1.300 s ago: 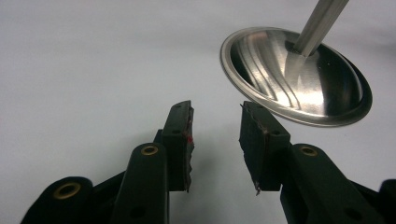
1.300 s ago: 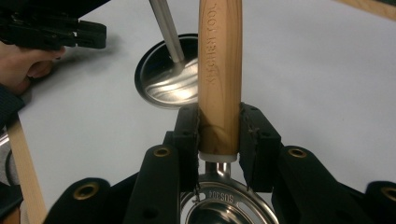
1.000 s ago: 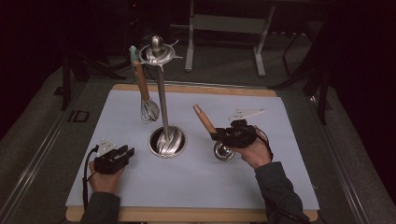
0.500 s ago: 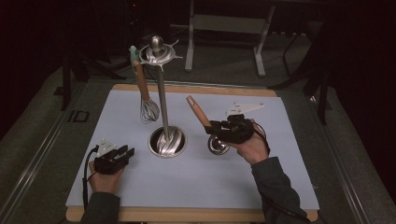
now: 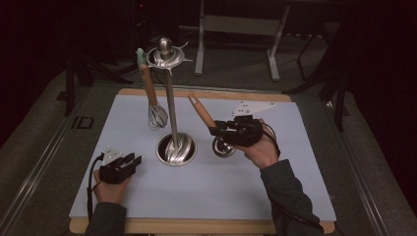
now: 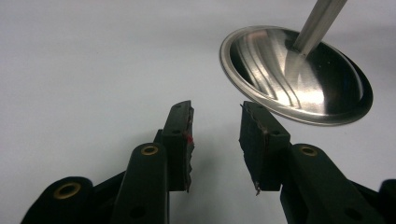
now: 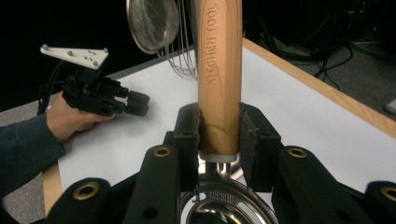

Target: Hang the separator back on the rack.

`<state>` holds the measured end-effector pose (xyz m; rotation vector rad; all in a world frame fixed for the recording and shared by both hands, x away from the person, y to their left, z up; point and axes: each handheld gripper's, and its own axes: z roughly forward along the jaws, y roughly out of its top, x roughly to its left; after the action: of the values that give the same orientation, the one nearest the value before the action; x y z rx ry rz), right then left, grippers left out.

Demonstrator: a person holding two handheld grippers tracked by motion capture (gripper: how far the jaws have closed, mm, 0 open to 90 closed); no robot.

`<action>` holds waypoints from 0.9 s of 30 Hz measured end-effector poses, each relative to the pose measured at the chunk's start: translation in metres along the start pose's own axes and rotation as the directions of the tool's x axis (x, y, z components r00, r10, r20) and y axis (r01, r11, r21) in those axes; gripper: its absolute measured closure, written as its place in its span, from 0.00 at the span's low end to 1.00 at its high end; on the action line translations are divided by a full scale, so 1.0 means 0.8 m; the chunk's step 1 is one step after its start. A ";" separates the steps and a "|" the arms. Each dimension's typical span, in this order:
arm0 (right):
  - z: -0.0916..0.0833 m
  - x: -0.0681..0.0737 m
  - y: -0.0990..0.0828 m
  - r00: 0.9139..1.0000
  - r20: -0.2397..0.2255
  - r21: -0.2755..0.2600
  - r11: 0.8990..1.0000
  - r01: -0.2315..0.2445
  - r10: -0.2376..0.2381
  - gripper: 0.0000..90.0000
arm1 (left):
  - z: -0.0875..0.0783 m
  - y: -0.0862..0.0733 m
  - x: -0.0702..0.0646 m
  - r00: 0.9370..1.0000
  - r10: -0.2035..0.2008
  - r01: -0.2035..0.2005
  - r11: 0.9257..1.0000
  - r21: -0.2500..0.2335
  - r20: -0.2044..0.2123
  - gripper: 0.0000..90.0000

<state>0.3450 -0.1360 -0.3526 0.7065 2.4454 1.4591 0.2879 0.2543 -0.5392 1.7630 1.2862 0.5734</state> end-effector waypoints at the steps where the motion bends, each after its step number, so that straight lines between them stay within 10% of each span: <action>1: 0.000 0.001 0.002 1.000 -0.001 -0.003 1.000 0.003 -0.003 0.78 | 0.000 0.000 0.000 1.000 0.000 0.000 1.000 0.000 0.000 0.71; 27: -0.020 0.016 0.041 0.998 -0.025 -0.145 0.988 0.054 -0.058 0.78 | 0.000 0.000 -0.001 1.000 0.005 -0.005 1.000 -0.001 0.002 0.71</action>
<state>0.3369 -0.1287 -0.3159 0.5862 2.3309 1.6159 0.2875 0.2533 -0.5393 1.7663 1.2809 0.5749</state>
